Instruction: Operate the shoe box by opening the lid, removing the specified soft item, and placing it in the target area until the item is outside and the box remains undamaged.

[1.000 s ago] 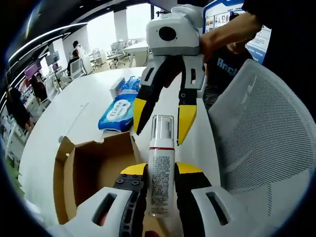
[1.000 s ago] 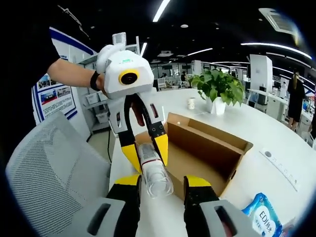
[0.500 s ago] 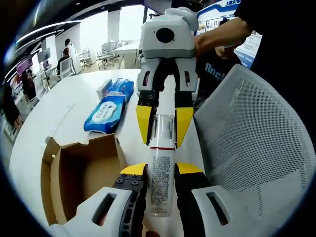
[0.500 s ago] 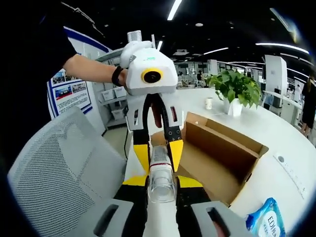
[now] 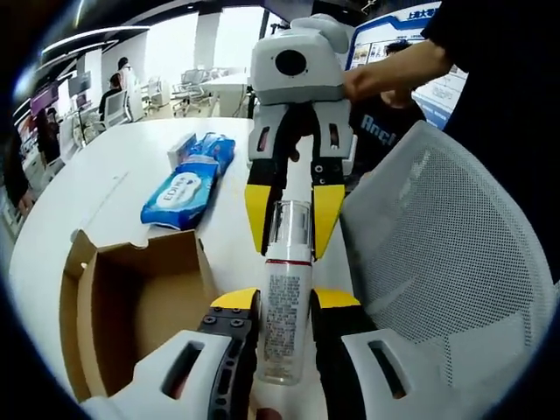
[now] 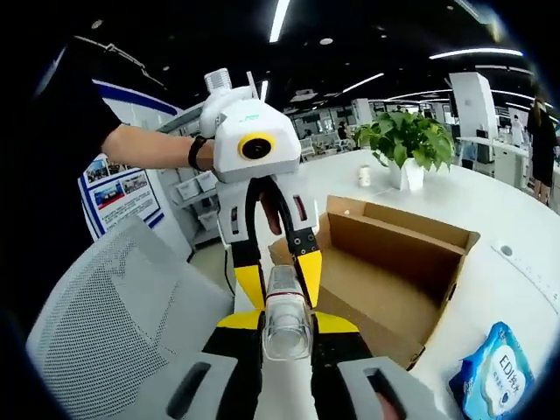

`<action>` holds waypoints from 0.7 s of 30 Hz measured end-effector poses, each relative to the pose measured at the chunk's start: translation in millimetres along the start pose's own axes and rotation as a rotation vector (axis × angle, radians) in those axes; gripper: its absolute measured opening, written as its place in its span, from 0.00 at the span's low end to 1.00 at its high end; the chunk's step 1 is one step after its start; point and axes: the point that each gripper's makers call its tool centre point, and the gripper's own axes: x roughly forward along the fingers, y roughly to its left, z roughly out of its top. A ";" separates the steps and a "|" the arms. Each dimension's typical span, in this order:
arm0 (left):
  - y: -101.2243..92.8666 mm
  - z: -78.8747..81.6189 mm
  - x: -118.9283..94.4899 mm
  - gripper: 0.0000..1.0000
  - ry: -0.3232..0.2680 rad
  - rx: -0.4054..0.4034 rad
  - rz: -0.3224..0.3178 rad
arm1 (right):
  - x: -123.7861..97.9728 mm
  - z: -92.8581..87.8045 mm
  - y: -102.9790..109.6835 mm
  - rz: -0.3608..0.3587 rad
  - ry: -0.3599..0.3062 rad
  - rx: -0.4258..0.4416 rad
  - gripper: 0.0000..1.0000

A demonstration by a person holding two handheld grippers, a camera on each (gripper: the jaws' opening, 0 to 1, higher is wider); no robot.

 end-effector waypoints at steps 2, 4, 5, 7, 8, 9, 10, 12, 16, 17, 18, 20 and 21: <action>0.0 -0.3 0.5 0.23 0.001 -0.006 -0.002 | 0.2 -0.6 0.0 -0.001 -0.008 0.014 0.16; 0.2 -0.4 0.9 0.23 0.001 -0.007 0.000 | -0.1 -1.0 -0.7 -0.004 -0.015 0.026 0.16; 0.5 -0.2 1.0 0.24 0.002 -0.007 0.002 | -0.3 -1.0 -1.1 -0.005 -0.020 0.036 0.16; 0.5 0.0 1.3 0.24 0.001 -0.011 0.003 | -0.7 -1.4 -1.4 -0.008 -0.023 0.043 0.16; 0.4 0.0 1.4 0.24 0.001 -0.012 0.003 | -1.0 -0.9 -0.8 -0.007 -0.025 0.046 0.16; -0.2 0.2 1.6 0.25 -0.001 -0.013 0.001 | -1.3 -0.8 -0.6 -0.007 -0.026 0.048 0.16; -0.7 0.3 1.8 0.25 -0.002 -0.016 0.002 | -1.6 -1.0 -0.7 -0.008 -0.026 0.051 0.16; -0.8 -0.2 2.2 0.27 0.000 -0.018 0.003 | -2.5 -2.3 -1.4 -0.012 -0.024 0.050 0.16; -0.4 -0.2 1.8 0.31 -0.002 -0.024 0.010 | -6.5 -2.8 -3.7 -0.022 -0.029 0.058 0.16; 0.3 0.4 1.1 0.32 -0.008 -0.030 0.013 | -8.1 -2.3 -4.5 -0.026 -0.034 0.062 0.16; 1.0 1.1 0.5 0.32 -0.013 -0.035 0.016 | -9.0 -2.3 -4.9 -0.028 -0.035 0.063 0.16; 2.6 2.6 -1.1 0.33 -0.025 -0.045 0.023 | -10.8 -3.1 -5.7 -0.035 -0.034 0.064 0.16; 3.7 3.7 -2.1 0.33 -0.032 -0.050 0.027 | -11.6 -3.6 -6.0 -0.038 -0.033 0.064 0.16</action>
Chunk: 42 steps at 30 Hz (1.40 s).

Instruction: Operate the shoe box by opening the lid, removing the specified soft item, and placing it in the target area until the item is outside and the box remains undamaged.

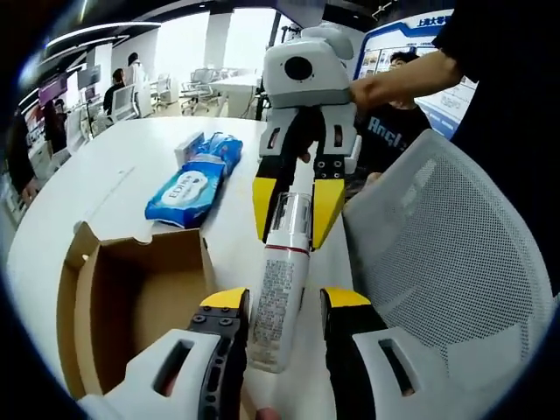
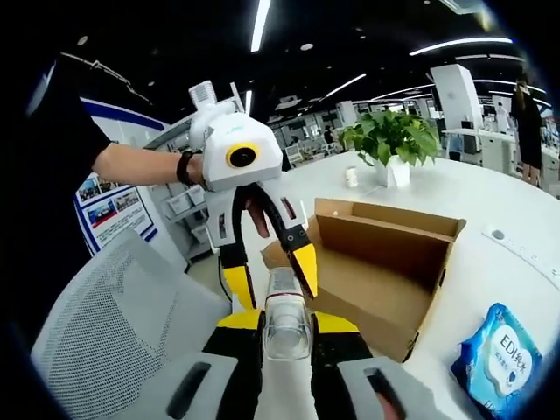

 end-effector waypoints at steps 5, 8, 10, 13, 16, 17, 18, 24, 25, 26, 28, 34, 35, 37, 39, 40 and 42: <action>4.2 4.4 -3.5 0.34 -0.032 -0.024 0.022 | -4.3 -4.6 -2.9 -0.011 0.006 0.004 0.16; 5.4 7.2 -5.5 0.34 -0.052 -0.039 0.026 | -5.8 -5.5 -4.8 -0.017 0.007 0.008 0.16; 6.3 8.6 -6.8 0.35 -0.062 -0.047 0.032 | -6.5 -5.6 -5.4 -0.020 0.008 0.008 0.16; 8.7 9.7 -9.3 0.36 -0.074 -0.060 0.044 | -8.3 -5.7 -7.4 -0.025 0.009 0.008 0.16; 11.8 11.1 -13.4 0.36 -0.095 -0.079 0.058 | -9.9 -7.0 -8.7 -0.030 0.010 0.010 0.16; 13.0 11.6 -14.5 0.36 -0.103 -0.085 0.064 | -10.2 -7.3 -8.9 -0.032 0.011 0.010 0.16; 14.6 12.2 -16.4 0.36 -0.114 -0.095 0.073 | -11.1 -8.2 -9.5 -0.033 0.014 0.011 0.16; 25.5 10.9 -24.1 0.38 -0.156 -0.143 0.127 | -13.1 -9.5 -11.0 -0.041 0.020 0.012 0.16; 28.0 9.9 -25.6 0.38 -0.162 -0.153 0.140 | -13.7 -10.0 -11.7 -0.044 0.021 0.011 0.16; 29.3 9.1 -26.6 0.38 -0.165 -0.158 0.147 | -14.1 -10.3 -12.0 -0.045 0.022 0.012 0.16; 33.1 7.4 -29.3 0.38 -0.175 -0.171 0.171 | -15.0 -11.2 -12.4 -0.048 0.024 0.013 0.16; 42.1 6.3 -38.6 0.39 -0.230 -0.232 0.221 | -19.0 -15.1 -14.8 -0.064 0.037 0.014 0.16; 43.3 7.3 -40.8 0.39 -0.250 -0.247 0.229 | -19.5 -15.4 -15.3 -0.066 0.037 0.016 0.16; 45.8 5.1 -43.3 0.39 -0.258 -0.257 0.250 | -21.1 -16.1 -16.6 -0.072 0.038 0.020 0.16; 48.3 1.4 -44.4 0.40 -0.257 -0.267 0.269 | -22.8 -16.9 -16.9 -0.078 0.041 0.021 0.16; 49.1 0.2 -44.8 0.40 -0.260 -0.273 0.276 | -23.4 -17.1 -16.7 -0.079 0.042 0.020 0.16; 51.2 -2.8 -46.0 0.41 -0.265 -0.289 0.294 | -25.1 -17.8 -16.3 -0.083 0.045 0.019 0.16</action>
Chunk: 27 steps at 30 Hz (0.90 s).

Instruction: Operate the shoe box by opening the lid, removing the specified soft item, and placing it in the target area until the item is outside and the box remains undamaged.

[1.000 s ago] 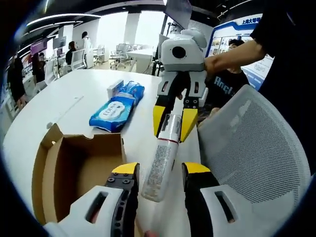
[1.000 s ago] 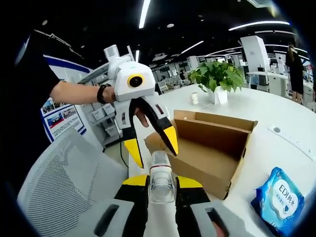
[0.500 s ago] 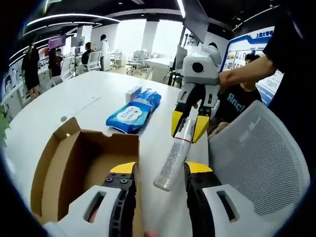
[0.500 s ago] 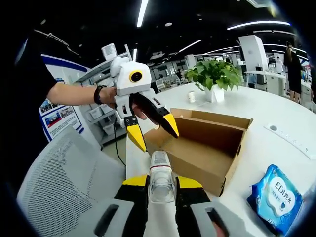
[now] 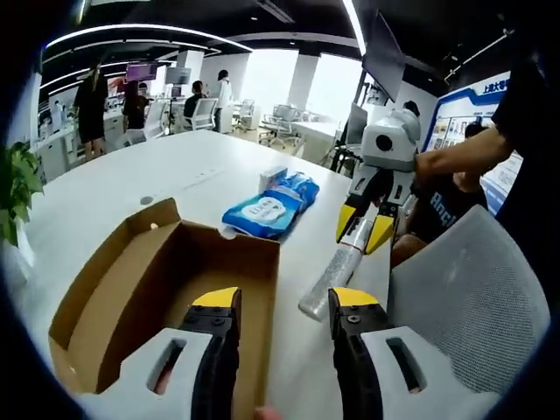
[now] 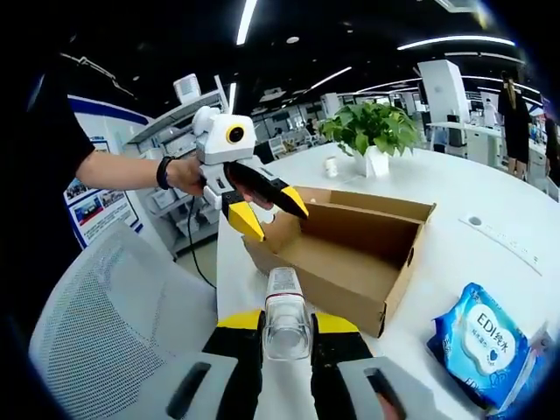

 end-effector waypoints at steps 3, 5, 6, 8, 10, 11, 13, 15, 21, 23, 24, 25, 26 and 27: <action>4.2 -2.8 -1.8 0.41 -0.008 -0.016 0.023 | -3.9 -2.3 -4.8 -0.012 0.003 -0.003 0.16; 6.9 -4.7 -2.8 0.42 -0.014 -0.029 0.040 | -6.1 -2.3 -6.9 -0.017 0.000 0.002 0.16; 7.6 -5.6 -3.1 0.42 -0.015 -0.033 0.044 | -8.1 -1.5 -8.4 -0.020 -0.005 0.007 0.16; 9.7 -7.4 -4.0 0.42 -0.022 -0.047 0.059 | -10.5 -0.6 -9.8 -0.025 -0.008 0.011 0.16; 10.8 -9.7 -4.8 0.42 -0.025 -0.058 0.069 | -12.3 -1.0 -11.2 -0.031 -0.005 0.010 0.16; 11.2 -10.5 -5.0 0.42 -0.026 -0.061 0.074 | -13.1 -1.2 -11.6 -0.033 -0.004 0.011 0.16; 12.1 -12.8 -5.8 0.43 -0.026 -0.068 0.082 | -15.0 -1.7 -12.0 -0.036 -0.001 0.013 0.16; 13.7 -14.7 -6.6 0.43 -0.029 -0.078 0.090 | -17.0 -2.4 -12.5 -0.038 0.004 0.011 0.16; 16.4 -19.3 -8.8 0.43 -0.036 -0.102 0.110 | -23.3 -2.6 -17.3 -0.050 0.012 0.011 0.16; 16.6 -20.6 -9.1 0.43 -0.038 -0.107 0.116 | -26.1 -2.2 -19.5 -0.054 0.013 0.012 0.16; 16.6 -21.2 -9.3 0.43 -0.039 -0.110 0.120 | -27.9 -1.9 -20.6 -0.058 0.014 0.012 0.16; 16.5 -21.6 -9.5 0.43 -0.041 -0.113 0.122 | -29.3 -1.6 -21.5 -0.060 0.015 0.011 0.16; 16.4 -22.6 -9.7 0.43 -0.043 -0.117 0.125 | -31.3 -1.3 -22.8 -0.064 0.015 0.010 0.16; 16.5 -23.4 -9.6 0.43 -0.043 -0.119 0.127 | -32.7 -1.2 -24.0 -0.067 0.016 0.011 0.16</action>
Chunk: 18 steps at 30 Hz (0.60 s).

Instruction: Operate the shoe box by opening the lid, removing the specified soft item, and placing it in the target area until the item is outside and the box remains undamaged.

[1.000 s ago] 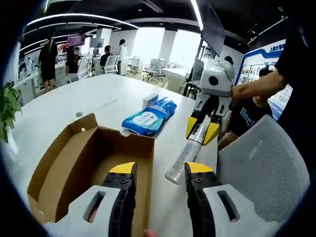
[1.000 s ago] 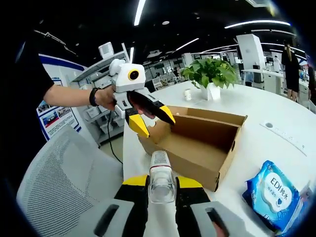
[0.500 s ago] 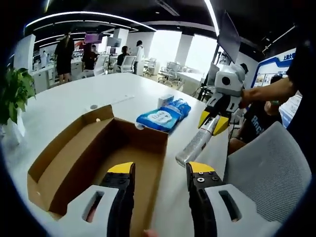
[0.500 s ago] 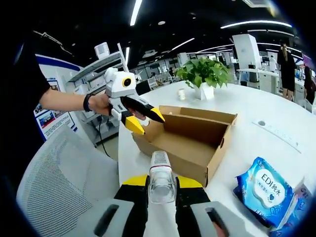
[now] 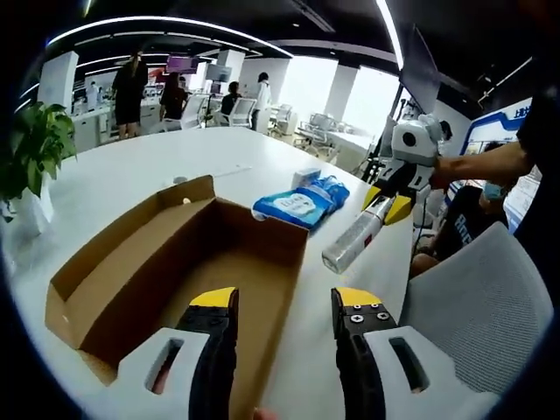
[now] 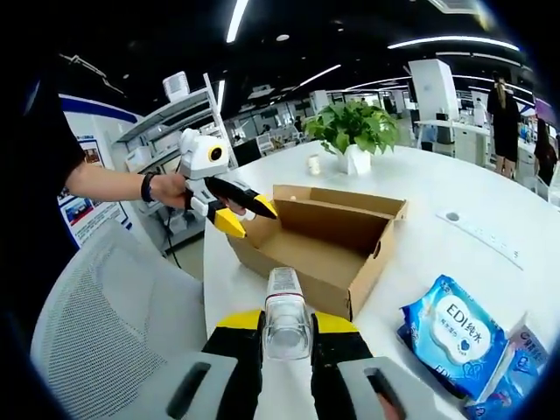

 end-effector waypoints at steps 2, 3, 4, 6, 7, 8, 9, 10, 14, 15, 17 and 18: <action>-0.1 -1.8 -0.2 0.43 -0.001 -0.008 0.005 | -2.8 0.1 -2.4 -0.006 0.000 0.003 0.16; -0.1 -2.3 -0.3 0.43 -0.002 -0.010 0.007 | -4.2 0.1 -3.2 -0.008 0.000 0.004 0.16; 0.1 -3.1 -0.5 0.43 -0.003 -0.013 0.011 | -6.1 -0.1 -4.5 -0.011 0.002 0.003 0.16; -0.3 -3.8 -1.2 0.43 -0.006 -0.016 0.015 | -9.6 -0.3 -6.7 -0.016 0.008 0.000 0.16; -0.4 -4.0 -1.5 0.43 -0.007 -0.017 0.017 | -11.0 -0.2 -7.7 -0.019 0.009 0.000 0.16; -0.6 -4.3 -2.1 0.43 -0.010 -0.021 0.019 | -12.3 -0.1 -8.7 -0.022 0.011 -0.001 0.16; -0.7 -4.8 -2.4 0.43 -0.012 -0.024 0.020 | -14.6 0.2 -11.0 -0.028 0.011 -0.002 0.16; -0.7 -5.4 -2.6 0.43 -0.013 -0.028 0.021 | -16.3 0.6 -12.9 -0.032 0.010 0.001 0.16; -0.7 -12.0 -2.3 0.43 -0.011 -0.048 0.026 | -23.0 2.6 -22.2 -0.055 0.001 0.013 0.16; -0.5 -14.2 -1.6 0.43 -0.010 -0.052 0.026 | -24.9 3.0 -24.1 -0.058 0.000 0.014 0.16; -1.6 -16.5 -0.7 0.43 -0.011 -0.057 0.025 | -27.8 3.4 -27.3 -0.065 0.001 0.014 0.16; -2.4 -17.1 -0.4 0.43 -0.010 -0.059 0.025 | -29.9 3.4 -29.5 -0.069 0.003 0.014 0.16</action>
